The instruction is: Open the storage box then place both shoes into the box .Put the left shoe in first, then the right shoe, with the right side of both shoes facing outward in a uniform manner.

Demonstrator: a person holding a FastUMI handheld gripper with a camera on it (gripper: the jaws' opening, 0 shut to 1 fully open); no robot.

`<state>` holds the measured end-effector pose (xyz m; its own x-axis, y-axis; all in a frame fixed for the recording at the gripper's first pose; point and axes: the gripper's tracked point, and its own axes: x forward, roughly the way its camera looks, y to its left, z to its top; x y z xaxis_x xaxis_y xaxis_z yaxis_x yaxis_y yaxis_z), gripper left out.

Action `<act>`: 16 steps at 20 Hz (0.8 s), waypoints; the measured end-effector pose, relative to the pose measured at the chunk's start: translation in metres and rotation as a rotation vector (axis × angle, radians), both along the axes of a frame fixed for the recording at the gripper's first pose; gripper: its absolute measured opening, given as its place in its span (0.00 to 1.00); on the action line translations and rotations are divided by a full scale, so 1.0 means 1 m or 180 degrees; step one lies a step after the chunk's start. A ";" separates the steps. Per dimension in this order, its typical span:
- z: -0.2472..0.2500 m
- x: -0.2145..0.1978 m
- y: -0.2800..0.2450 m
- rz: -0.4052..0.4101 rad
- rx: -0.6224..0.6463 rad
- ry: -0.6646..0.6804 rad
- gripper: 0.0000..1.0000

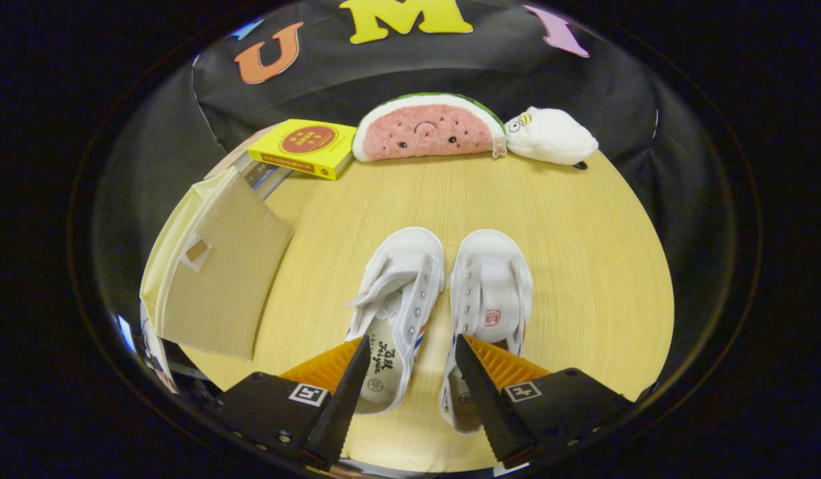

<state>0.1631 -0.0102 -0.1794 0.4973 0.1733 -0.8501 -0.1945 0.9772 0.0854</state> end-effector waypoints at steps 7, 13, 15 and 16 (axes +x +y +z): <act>-0.030 0.022 0.001 -0.0220 -0.0268 0.0099 0.50; -0.061 0.036 0.000 -0.0359 -0.0414 0.0255 0.20; -0.051 0.036 0.001 -0.0605 -0.0207 0.0298 0.09; -0.053 0.035 0.001 -0.0676 -0.0110 0.0334 0.00</act>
<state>0.1978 -0.0088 -0.2322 0.4280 0.0441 -0.9027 0.0237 0.9979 0.0600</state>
